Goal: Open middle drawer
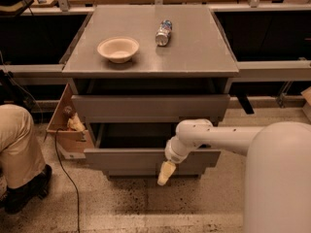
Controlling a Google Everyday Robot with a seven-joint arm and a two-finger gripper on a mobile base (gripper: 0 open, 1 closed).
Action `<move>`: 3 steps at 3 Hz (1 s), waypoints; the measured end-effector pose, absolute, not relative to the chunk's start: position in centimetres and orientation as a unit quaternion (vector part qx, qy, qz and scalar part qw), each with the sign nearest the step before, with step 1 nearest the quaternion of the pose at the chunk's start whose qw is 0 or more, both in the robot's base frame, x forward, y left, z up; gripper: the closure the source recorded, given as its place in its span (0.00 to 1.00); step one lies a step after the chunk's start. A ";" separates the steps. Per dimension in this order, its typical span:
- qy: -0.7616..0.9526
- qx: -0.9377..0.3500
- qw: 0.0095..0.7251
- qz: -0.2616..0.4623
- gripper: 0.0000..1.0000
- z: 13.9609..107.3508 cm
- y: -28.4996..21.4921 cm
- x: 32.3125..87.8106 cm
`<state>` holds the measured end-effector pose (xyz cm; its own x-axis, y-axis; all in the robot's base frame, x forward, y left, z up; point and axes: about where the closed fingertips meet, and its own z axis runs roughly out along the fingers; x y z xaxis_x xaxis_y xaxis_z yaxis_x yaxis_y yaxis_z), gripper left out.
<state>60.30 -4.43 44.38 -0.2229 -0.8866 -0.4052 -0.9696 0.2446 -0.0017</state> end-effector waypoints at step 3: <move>0.775 -0.604 0.154 0.107 0.63 42.0 -5.1 62.2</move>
Offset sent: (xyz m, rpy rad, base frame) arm 0.0307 -0.0135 -0.0247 -0.0583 -0.0264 -0.0113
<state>62.21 -5.15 42.00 -0.2232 -0.9025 -0.3682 -0.9687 0.2475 -0.0193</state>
